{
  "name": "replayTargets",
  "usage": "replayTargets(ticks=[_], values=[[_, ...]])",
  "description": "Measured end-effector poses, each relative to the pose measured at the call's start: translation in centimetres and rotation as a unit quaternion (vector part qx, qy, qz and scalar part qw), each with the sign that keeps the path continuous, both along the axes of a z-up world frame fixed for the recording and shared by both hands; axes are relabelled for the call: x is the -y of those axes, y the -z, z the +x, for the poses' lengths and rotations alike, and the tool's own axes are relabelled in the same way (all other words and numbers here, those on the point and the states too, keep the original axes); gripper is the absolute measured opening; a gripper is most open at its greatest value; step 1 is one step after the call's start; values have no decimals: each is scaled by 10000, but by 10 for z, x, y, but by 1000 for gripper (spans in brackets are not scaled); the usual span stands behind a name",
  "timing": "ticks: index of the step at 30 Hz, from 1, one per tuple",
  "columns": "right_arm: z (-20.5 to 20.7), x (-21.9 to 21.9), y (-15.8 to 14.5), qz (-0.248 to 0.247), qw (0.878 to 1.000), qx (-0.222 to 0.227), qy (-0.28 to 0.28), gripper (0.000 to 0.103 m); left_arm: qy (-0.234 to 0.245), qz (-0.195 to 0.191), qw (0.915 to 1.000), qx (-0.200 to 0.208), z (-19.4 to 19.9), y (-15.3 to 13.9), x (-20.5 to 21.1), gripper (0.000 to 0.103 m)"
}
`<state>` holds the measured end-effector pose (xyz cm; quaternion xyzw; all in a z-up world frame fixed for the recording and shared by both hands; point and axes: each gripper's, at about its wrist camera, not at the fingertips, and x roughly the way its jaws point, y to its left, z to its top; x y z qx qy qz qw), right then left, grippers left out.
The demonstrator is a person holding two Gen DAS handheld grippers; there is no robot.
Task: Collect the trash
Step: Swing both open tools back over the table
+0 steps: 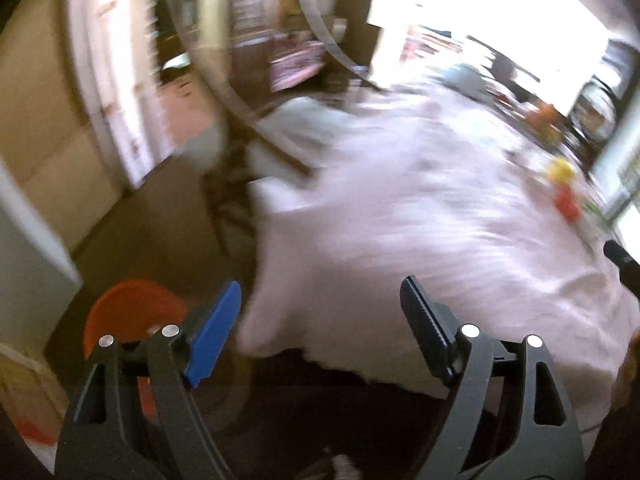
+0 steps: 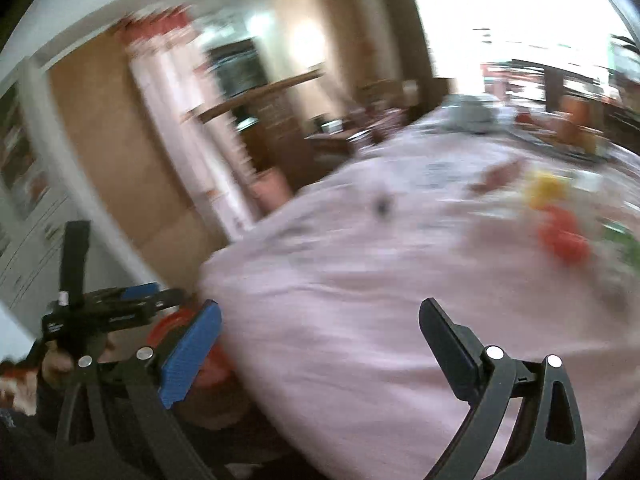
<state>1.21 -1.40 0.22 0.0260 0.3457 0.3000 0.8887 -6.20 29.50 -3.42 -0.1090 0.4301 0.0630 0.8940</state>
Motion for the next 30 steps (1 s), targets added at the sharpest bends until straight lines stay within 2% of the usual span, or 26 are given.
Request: replayTargets(ticks=[4, 7, 13, 15, 18, 21, 26, 30], values=[[3, 94, 3, 106, 9953, 46, 956, 97, 607, 74, 9980, 130, 41, -8, 64, 82], [6, 141, 7, 138, 9892, 0, 1462, 97, 1026, 40, 9947, 104, 72, -11, 104, 82], [14, 207, 14, 495, 9789, -203, 1974, 97, 1710, 79, 9852, -6, 109, -14, 179, 83], [27, 224, 21, 644, 9750, -426, 2084, 97, 1839, 20, 9829, -27, 119, -14, 201, 83], [55, 237, 38, 645, 9694, -901, 2191, 92, 1985, -184, 9799, -30, 133, -12, 229, 83], [76, 242, 52, 910, 9620, -1268, 2240, 85, 2045, -342, 9782, -98, 141, -6, 242, 83], [109, 242, 78, 1527, 9440, -1929, 2199, 71, 2094, -349, 9768, -291, 152, 6, 244, 83], [125, 240, 85, 1741, 9339, -2085, 2324, 68, 2000, -397, 9786, -293, 161, 7, 235, 83]])
